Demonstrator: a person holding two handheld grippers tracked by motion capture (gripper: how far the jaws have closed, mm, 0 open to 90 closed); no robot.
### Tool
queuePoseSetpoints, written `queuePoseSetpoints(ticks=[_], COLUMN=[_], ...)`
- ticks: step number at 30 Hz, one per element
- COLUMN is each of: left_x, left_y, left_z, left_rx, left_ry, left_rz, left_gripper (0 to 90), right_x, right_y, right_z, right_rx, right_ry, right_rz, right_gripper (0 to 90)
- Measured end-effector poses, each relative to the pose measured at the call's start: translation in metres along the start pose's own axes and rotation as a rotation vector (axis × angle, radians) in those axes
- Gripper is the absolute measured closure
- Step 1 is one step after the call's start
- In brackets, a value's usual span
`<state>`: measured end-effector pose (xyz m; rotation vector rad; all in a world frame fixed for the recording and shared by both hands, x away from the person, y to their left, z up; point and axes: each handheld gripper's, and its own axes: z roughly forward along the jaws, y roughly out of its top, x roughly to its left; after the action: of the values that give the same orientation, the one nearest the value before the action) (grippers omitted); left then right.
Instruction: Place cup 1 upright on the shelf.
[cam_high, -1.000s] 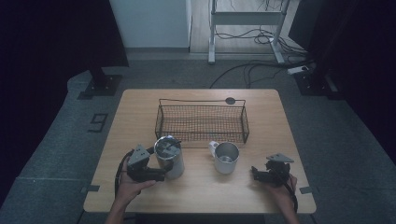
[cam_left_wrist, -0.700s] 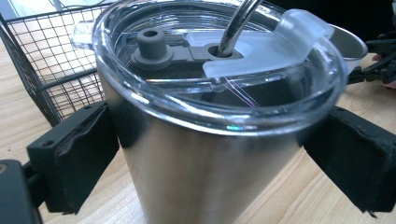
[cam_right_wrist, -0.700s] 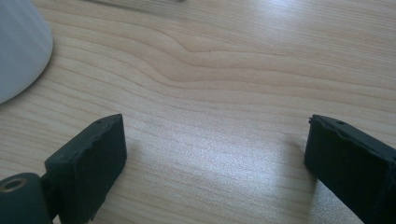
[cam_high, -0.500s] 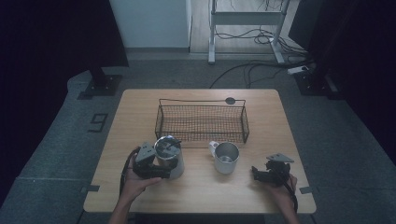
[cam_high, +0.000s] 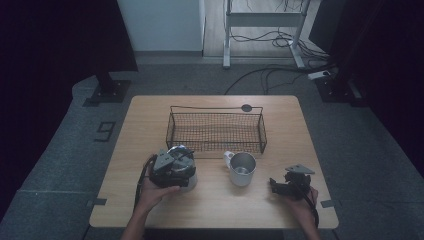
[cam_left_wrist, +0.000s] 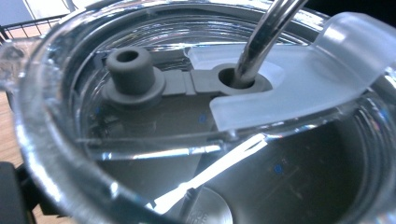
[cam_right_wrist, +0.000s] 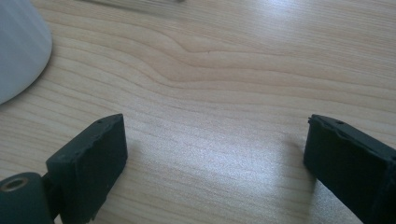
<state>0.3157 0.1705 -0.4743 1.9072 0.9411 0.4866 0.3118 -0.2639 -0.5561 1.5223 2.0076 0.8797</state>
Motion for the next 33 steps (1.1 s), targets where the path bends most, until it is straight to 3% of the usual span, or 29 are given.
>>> queuePoseSetpoints(ticks=[10, 21, 33], left_x=[0.0002, 0.0016, 0.0044], left_y=[-0.0033, -0.0013, 0.0024], left_z=[0.0014, 0.0008, -0.0007], left_rx=[-0.036, -0.019, -0.023], left_ry=[-0.002, -0.015, -0.012], left_rz=[0.018, 0.034, 0.02], left_gripper=[3.5, 4.0, 4.2], right_x=[-0.0001, 0.0, 0.0], right_y=[0.0, 0.0, 0.0], right_z=[-0.0001, -0.0001, -0.0001], right_rx=[0.0, 0.0, 0.0], right_ry=[-0.001, -0.001, -0.001], right_rz=[0.001, 0.001, 0.001], right_gripper=[6.1, 6.1, 6.2])
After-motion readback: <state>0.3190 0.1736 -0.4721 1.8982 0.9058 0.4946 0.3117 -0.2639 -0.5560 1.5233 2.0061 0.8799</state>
